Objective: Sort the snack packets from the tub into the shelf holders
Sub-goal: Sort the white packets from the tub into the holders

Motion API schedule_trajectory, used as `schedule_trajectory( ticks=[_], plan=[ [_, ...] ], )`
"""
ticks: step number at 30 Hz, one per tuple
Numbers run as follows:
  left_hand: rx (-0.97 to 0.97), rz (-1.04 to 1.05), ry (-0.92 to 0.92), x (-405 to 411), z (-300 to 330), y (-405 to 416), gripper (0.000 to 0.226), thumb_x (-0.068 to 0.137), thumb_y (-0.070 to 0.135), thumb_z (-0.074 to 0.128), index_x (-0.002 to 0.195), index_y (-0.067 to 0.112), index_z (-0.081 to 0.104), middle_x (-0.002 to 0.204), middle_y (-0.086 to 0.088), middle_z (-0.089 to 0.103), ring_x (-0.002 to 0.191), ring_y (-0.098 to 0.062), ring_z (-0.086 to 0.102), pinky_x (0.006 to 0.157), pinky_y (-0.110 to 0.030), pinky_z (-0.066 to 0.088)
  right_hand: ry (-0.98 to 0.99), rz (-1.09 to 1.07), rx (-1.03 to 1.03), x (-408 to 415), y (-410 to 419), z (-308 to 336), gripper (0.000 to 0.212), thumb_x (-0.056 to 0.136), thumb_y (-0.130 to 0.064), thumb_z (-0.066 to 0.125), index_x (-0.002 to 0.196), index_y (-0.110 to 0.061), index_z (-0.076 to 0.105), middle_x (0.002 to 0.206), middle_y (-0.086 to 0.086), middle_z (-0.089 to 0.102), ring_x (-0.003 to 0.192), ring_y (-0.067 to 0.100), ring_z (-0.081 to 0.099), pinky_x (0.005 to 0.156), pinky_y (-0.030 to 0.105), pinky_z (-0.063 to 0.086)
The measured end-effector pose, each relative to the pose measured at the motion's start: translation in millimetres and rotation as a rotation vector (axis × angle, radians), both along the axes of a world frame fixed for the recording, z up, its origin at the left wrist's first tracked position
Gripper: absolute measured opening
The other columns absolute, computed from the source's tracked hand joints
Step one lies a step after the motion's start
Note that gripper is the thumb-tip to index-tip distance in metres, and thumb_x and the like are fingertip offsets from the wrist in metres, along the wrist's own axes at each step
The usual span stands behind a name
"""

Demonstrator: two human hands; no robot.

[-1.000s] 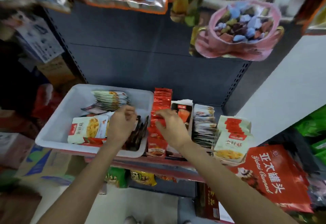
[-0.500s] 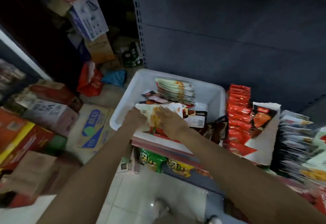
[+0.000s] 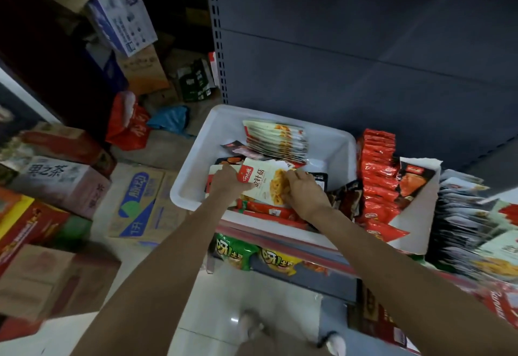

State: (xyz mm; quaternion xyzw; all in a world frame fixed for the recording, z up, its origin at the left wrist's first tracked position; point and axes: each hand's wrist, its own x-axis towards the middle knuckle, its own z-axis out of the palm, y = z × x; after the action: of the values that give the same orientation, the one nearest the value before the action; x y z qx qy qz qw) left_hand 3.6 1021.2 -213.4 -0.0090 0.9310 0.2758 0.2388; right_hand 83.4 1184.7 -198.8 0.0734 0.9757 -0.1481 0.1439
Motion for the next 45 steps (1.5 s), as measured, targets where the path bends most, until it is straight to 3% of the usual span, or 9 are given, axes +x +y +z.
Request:
schedule_trajectory(
  ticks=[7, 11, 14, 21, 24, 29, 33, 36, 45],
  plan=[
    [0.305, 0.027, 0.32, 27.3, 38.5, 13.5, 0.024, 0.093, 0.017, 0.057, 0.116, 0.01, 0.056, 0.118, -0.008, 0.064, 0.104, -0.021, 0.061, 0.081, -0.024, 0.048, 0.145, -0.116, -0.29, 1.5, 9.9, 10.9, 0.072, 0.088, -0.016, 0.062, 0.147, -0.02, 0.021, 0.14, 0.008, 0.034, 0.131, 0.024, 0.03, 0.108, 0.038, 0.033],
    [0.439, -0.017, 0.41, 45.6, 66.6, 28.9, 0.012, 0.091, 0.021, 0.06, 0.099, 0.014, 0.055, 0.102, 0.003, 0.064, 0.086, -0.007, 0.058, 0.058, -0.009, 0.046, 0.299, -0.227, -0.505, 15.4, 33.1, 36.5, 0.032, 0.093, -0.012, 0.055, 0.125, -0.01, 0.05, 0.116, 0.009, 0.06, 0.103, 0.02, 0.056, 0.08, 0.026, 0.044],
    [0.707, 0.133, 0.351, 56.7, 86.5, 55.6, 0.019, 0.087, 0.013, 0.066, 0.1, 0.013, 0.051, 0.092, 0.006, 0.064, 0.086, -0.009, 0.065, 0.058, -0.011, 0.052, 0.356, -0.331, -0.698, 33.8, 63.2, 55.6, 0.008, 0.091, -0.006, 0.057, 0.096, -0.004, 0.063, 0.093, 0.016, 0.067, 0.09, 0.029, 0.064, 0.078, 0.041, 0.051],
    [0.819, -0.106, 0.334, 97.3, 117.9, 157.7, 0.021, 0.085, 0.007, 0.066, 0.097, 0.018, 0.053, 0.085, -0.002, 0.067, 0.079, -0.01, 0.065, 0.073, -0.03, 0.054, 0.51, -0.531, -1.092, 100.2, 147.6, 97.8, 0.02, 0.094, -0.004, 0.051, 0.092, -0.022, 0.06, 0.089, -0.007, 0.069, 0.078, 0.003, 0.066, 0.069, 0.02, 0.052],
    [0.832, -0.192, 0.332, 122.4, 129.5, 209.0, 0.02, 0.085, 0.008, 0.066, 0.094, 0.02, 0.053, 0.085, 0.002, 0.066, 0.077, -0.006, 0.064, 0.07, -0.024, 0.053, 0.607, -0.622, -1.054, 134.7, 191.3, 104.4, 0.015, 0.093, -0.005, 0.053, 0.097, -0.017, 0.061, 0.095, -0.002, 0.07, 0.083, 0.008, 0.066, 0.072, 0.022, 0.053],
    [0.845, -0.288, 0.197, 172.1, 123.9, 284.7, 0.024, 0.084, 0.004, 0.066, 0.086, 0.021, 0.049, 0.085, -0.001, 0.064, 0.076, -0.013, 0.062, 0.072, -0.041, 0.055, 0.751, -0.741, -0.88, 197.3, 255.0, 102.2, 0.014, 0.089, -0.002, 0.057, 0.094, -0.014, 0.061, 0.085, 0.006, 0.067, 0.075, 0.016, 0.061, 0.067, 0.026, 0.05],
    [0.806, -0.374, 0.112, 204.0, 107.2, 326.9, 0.025, 0.084, 0.006, 0.067, 0.081, 0.021, 0.046, 0.083, 0.002, 0.065, 0.077, -0.014, 0.065, 0.071, -0.033, 0.056, 0.77, -0.734, -0.673, 239.0, 293.0, 91.0, 0.011, 0.085, 0.001, 0.061, 0.093, -0.005, 0.06, 0.077, -0.005, 0.063, 0.064, -0.006, 0.056, 0.058, 0.009, 0.043],
    [0.707, -0.457, 0.149, 218.2, 95.4, 345.5, 0.021, 0.084, 0.009, 0.068, 0.083, 0.016, 0.048, 0.087, 0.0, 0.067, 0.079, -0.012, 0.064, 0.066, -0.016, 0.049, 0.714, -0.77, -0.576, 258.2, 312.5, 77.2, 0.011, 0.081, -0.002, 0.066, 0.09, -0.006, 0.06, 0.083, 0.0, 0.065, 0.073, 0.003, 0.056, 0.065, 0.02, 0.044],
    [0.421, -0.578, 0.51, 243.6, 80.0, 359.8, 0.026, 0.08, 0.016, 0.073, 0.099, 0.017, 0.055, 0.085, 0.009, 0.056, 0.081, -0.01, 0.056, 0.074, -0.029, 0.05, 0.722, -0.687, -0.467, 276.5, 331.6, 64.9, 0.016, 0.087, -0.001, 0.059, 0.087, -0.016, 0.053, 0.089, -0.002, 0.059, 0.083, 0.009, 0.056, 0.063, 0.006, 0.042]
  ],
)
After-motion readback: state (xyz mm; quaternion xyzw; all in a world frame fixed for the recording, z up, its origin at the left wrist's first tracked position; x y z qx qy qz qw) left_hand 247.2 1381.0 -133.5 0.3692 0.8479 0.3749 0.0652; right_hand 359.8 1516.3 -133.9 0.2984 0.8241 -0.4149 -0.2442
